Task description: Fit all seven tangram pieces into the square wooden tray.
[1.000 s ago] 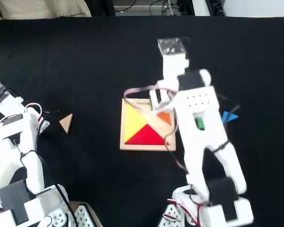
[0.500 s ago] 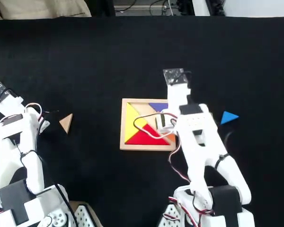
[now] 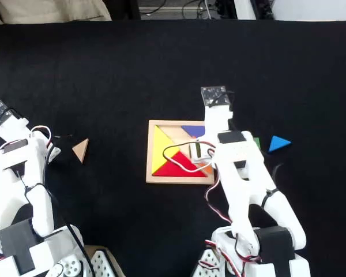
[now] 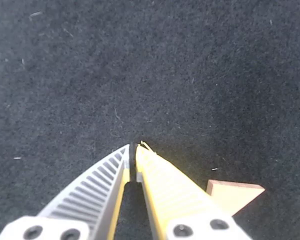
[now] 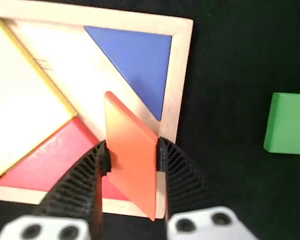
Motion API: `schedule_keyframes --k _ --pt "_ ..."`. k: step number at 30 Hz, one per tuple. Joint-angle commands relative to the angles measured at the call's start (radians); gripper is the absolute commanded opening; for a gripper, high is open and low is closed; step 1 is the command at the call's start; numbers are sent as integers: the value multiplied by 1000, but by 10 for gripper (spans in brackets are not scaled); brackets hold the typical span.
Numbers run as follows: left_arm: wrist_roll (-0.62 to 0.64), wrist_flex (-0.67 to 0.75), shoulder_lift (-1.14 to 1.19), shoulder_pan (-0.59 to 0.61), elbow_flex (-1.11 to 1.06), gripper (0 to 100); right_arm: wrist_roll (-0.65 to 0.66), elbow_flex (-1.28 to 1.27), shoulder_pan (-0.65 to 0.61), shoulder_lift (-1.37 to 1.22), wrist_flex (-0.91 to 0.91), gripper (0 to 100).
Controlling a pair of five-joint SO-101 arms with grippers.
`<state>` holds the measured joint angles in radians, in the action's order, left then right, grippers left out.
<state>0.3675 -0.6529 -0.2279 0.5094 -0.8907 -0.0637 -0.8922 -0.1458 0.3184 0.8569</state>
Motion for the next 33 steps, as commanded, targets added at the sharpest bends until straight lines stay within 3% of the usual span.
schedule_keyframes --k 1,16,22,33 --pt "-2 12 -21 -12 22 36 -20 7 6 41 -14 11" --pt "-2 12 -21 -12 22 36 -17 4 -34 41 -14 16" --pt "-2 12 -21 -12 22 36 -15 -1 -52 41 -8 132" --pt "-2 12 -21 -12 22 36 -14 -10 -49 41 -12 128"
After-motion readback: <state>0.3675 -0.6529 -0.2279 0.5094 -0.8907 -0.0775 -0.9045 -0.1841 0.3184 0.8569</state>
